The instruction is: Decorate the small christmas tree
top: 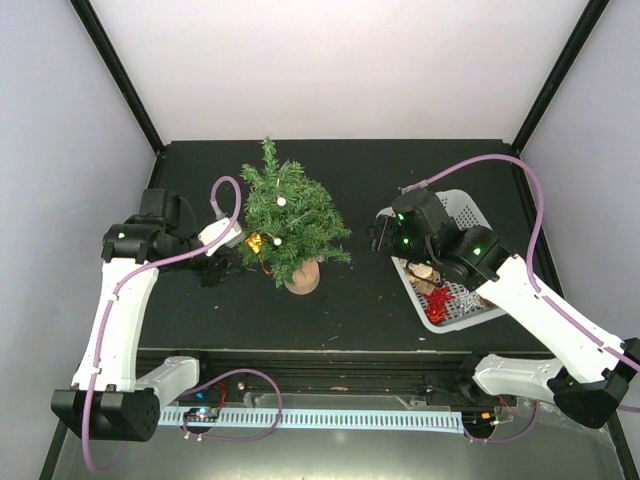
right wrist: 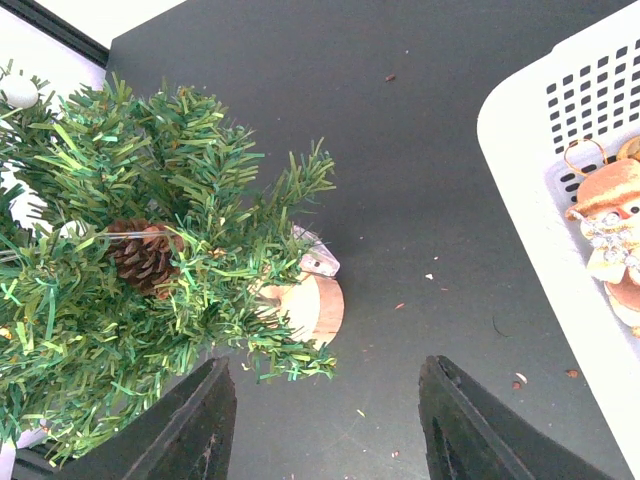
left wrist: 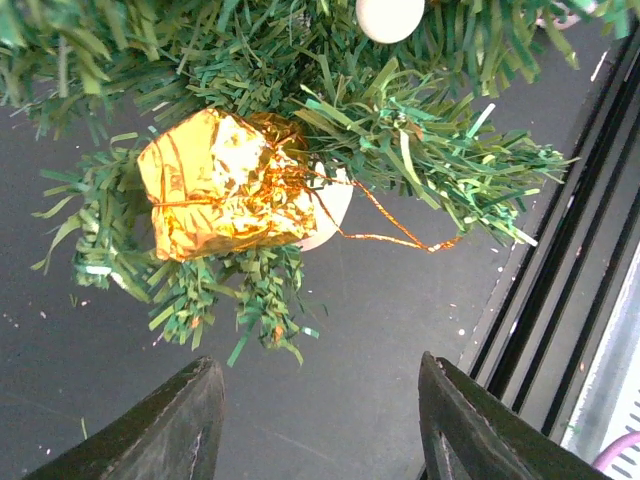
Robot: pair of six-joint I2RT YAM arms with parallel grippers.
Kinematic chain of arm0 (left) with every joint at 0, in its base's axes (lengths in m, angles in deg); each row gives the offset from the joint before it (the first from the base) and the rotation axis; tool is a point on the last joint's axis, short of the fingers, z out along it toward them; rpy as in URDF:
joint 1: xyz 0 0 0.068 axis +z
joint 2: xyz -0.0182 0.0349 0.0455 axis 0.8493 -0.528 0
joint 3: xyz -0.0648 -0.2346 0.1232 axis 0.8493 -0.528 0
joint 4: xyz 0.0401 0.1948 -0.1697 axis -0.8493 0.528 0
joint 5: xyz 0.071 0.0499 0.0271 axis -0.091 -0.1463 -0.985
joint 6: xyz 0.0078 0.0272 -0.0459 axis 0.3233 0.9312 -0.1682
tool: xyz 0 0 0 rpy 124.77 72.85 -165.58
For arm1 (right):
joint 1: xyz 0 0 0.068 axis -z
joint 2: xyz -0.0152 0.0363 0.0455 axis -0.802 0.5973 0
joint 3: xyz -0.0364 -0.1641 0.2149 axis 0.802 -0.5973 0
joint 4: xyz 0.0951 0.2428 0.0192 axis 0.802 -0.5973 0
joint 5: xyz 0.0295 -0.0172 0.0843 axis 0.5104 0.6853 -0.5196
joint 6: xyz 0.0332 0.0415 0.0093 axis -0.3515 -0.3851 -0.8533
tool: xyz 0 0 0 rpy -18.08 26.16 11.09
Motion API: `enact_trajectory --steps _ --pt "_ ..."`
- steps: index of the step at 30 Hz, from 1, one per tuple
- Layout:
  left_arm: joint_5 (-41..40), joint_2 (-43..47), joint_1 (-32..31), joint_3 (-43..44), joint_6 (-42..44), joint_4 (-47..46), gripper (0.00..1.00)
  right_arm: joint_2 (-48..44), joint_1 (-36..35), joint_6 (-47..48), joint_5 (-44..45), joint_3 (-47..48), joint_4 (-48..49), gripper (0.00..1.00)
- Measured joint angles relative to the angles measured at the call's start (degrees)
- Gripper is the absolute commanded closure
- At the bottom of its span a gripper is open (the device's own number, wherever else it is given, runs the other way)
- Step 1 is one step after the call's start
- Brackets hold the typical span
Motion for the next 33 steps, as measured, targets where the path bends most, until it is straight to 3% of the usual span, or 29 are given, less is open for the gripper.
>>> enact_trajectory --steps 14,33 --pt "0.02 -2.03 -1.68 -2.71 -7.26 -15.76 0.44 0.0 0.0 -1.73 -1.14 -0.09 -0.24 0.49" --pt "-2.58 -4.61 -6.19 -5.49 -15.54 -27.34 0.45 0.2 0.0 -1.75 -1.99 -0.87 -0.2 0.49"
